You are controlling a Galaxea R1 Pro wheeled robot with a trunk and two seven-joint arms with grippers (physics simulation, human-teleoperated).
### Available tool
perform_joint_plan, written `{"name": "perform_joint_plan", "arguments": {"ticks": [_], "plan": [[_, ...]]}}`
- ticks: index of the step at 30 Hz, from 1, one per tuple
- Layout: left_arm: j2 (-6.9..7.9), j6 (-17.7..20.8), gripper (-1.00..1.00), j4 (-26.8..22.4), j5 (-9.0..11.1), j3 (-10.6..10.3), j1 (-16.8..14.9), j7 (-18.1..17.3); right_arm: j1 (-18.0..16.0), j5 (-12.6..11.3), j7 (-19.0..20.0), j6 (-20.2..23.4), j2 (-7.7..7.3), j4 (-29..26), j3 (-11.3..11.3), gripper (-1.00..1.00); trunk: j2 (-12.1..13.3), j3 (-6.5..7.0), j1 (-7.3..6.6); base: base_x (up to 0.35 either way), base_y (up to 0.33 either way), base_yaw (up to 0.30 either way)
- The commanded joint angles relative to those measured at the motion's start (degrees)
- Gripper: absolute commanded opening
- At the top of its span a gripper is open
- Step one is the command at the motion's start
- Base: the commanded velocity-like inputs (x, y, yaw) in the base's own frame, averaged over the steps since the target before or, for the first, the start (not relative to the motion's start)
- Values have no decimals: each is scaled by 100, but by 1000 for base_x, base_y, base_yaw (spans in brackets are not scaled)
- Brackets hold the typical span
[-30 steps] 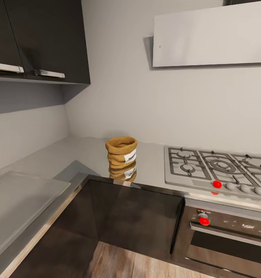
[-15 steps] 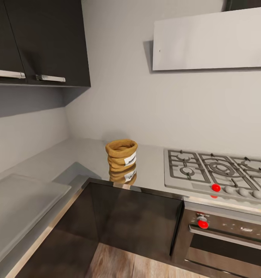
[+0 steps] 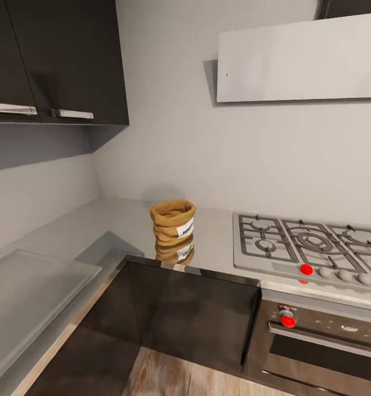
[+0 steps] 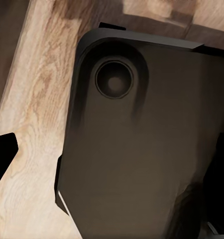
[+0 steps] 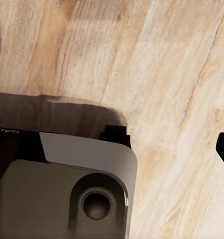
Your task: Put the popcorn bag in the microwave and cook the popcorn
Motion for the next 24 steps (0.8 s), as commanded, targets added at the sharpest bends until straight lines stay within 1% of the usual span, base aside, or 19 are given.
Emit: {"name": "perform_joint_plan", "arguments": {"ticks": [1, 16, 20, 21, 24], "plan": [[0, -13, 100, -1, 31, 7, -1, -4, -6, 53, 12, -19, 1, 15, -49, 100, 37, 13, -22, 0, 0, 0], [-5, -11, 100, -1, 43, 7, -1, -6, 9, 53, 36, 52, 18, 32, -49, 100, 638, 282, -351, 0, 0, 0], [-1, -11, 100, -1, 43, 7, -1, -6, 330, 53, 29, 39, 43, 34, -49, 100, 799, 354, -439, 0, 0, 0], [2, -9, 100, -1, 46, 7, -1, -6, 426, 53, 29, 39, 70, 33, -49, 100, 839, 372, -461, 0, 0, 0], [-2, -8, 100, -6, 44, 7, -1, -6, 507, 53, 26, 38, 83, 33, -49, 100, 959, 425, -527, 0, 0, 0]]}}
